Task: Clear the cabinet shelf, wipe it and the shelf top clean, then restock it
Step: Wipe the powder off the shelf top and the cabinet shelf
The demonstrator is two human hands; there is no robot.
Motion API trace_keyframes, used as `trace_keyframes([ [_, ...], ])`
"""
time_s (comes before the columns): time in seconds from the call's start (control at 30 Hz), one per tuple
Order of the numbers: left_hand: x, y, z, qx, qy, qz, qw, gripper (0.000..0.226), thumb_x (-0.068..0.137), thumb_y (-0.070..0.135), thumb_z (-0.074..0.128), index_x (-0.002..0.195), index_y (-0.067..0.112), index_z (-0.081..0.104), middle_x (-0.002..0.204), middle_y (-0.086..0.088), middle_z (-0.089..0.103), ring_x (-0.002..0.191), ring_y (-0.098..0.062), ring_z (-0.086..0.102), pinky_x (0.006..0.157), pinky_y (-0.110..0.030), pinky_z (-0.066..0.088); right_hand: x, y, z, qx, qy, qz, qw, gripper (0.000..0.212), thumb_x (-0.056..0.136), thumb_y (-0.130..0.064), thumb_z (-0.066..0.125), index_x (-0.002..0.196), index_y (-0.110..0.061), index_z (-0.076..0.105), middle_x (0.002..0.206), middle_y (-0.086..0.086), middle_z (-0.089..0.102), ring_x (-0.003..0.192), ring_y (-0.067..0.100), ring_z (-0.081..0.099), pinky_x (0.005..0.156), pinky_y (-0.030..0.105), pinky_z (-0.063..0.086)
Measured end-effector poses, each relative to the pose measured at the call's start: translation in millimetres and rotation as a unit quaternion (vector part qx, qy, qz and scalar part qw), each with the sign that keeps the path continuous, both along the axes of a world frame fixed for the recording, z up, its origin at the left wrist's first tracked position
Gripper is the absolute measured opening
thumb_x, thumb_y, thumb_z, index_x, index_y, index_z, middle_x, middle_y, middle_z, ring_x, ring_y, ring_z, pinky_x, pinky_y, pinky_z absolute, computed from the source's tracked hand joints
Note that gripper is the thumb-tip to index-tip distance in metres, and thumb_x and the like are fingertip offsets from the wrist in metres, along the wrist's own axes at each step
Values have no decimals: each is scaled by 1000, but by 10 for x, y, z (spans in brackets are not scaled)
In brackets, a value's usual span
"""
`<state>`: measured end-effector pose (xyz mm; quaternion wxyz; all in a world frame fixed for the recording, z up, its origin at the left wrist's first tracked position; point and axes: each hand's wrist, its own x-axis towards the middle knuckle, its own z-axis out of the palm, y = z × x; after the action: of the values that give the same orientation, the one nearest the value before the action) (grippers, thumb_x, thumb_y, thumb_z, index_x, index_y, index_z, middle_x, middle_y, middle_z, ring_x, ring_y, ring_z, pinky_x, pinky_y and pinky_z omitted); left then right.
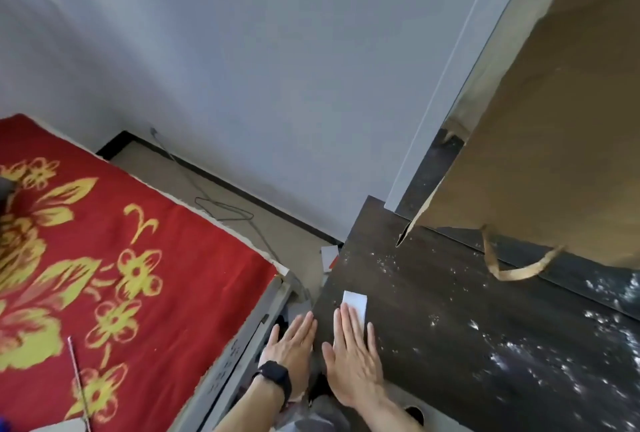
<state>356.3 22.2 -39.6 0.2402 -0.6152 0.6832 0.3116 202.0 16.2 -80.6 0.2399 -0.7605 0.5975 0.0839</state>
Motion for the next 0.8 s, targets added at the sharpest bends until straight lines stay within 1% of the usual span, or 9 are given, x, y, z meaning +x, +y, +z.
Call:
trace_keyframes([
  [0.13, -26, -23, -11, -3, -14, -10, 1000, 73, 100, 29, 34, 155, 19, -14, 148, 15, -33, 151, -12, -13, 121, -44, -3, -864, 39, -7, -35, 56, -41, 997, 69, 101, -50, 10, 152, -8, 31, 162, 4, 20, 150, 16, 15, 117, 50, 20],
  [0.2, -92, -7, -41, -12, -12, 2, 1000, 76, 99, 30, 36, 156, 18, -13, 156, 9, -30, 151, -13, -11, 122, -41, -1, -1215, 63, -23, -42, 68, -89, 993, 72, 100, -52, 7, 152, -7, 30, 162, 6, 22, 149, 17, 18, 117, 51, 23],
  [0.3, -177, -1, -58, -12, -25, 21, 999, 77, 99, 32, 37, 156, 16, -12, 162, 4, -22, 151, -15, -10, 123, -41, 1, -1136, 54, -23, -27, 48, -93, 994, 73, 99, -53, 12, 153, -6, 26, 163, 8, 20, 150, 20, 15, 118, 49, 17],
  [0.43, -282, -39, -5, -4, -30, 53, 998, 73, 101, 37, 35, 157, 18, -8, 163, 2, -18, 152, -17, -8, 123, -44, 2, -576, -116, -81, -65, 1, 110, 992, 65, 101, -48, 25, 152, -8, 29, 163, 6, 19, 151, 19, 11, 115, 48, 15],
  [0.57, -365, -13, -15, -4, -40, 94, 995, 74, 100, 33, 37, 156, 17, -9, 164, 2, -17, 152, -16, -7, 122, -45, 2, -362, -602, -159, -81, 2, 317, 945, 65, 99, -46, 24, 156, -15, 16, 165, 2, 8, 150, 15, -17, 117, 52, -3],
  [0.6, -400, -13, -30, -2, -37, 112, 993, 74, 100, 33, 37, 156, 17, -9, 164, 2, -17, 152, -16, -7, 122, -45, 2, -412, -786, -155, -92, 14, 311, 946, 64, 101, -47, 17, 156, -17, 3, 165, 1, -3, 148, 15, -23, 116, 51, -13],
  [0.67, -444, -25, -30, -4, -24, 151, 988, 74, 100, 35, 36, 157, 17, -7, 164, 3, -17, 152, -16, -7, 123, -45, 3, -620, -1129, -123, -84, 41, 185, 978, 65, 100, -49, 5, 153, -17, -14, 161, -1, -22, 146, 17, -27, 111, 47, -27],
  [0.73, -498, -32, -34, -11, -13, 186, 982, 73, 101, 40, 35, 157, 16, -6, 164, 3, -17, 152, -16, -7, 123, -45, 6, -914, -1337, -139, -100, 64, 97, 988, 68, 99, -50, 4, 154, -13, -8, 162, 3, -16, 150, 20, -16, 113, 49, -22],
  [0.8, -558, -13, -33, -17, -7, 209, 978, 72, 101, 41, 32, 157, 16, -6, 164, 2, -17, 152, -15, -8, 123, -44, 9, -1087, -1272, -155, -107, 56, 104, 987, 70, 99, -51, 13, 154, -9, 9, 163, 8, 3, 151, 25, 3, 118, 51, -5],
])
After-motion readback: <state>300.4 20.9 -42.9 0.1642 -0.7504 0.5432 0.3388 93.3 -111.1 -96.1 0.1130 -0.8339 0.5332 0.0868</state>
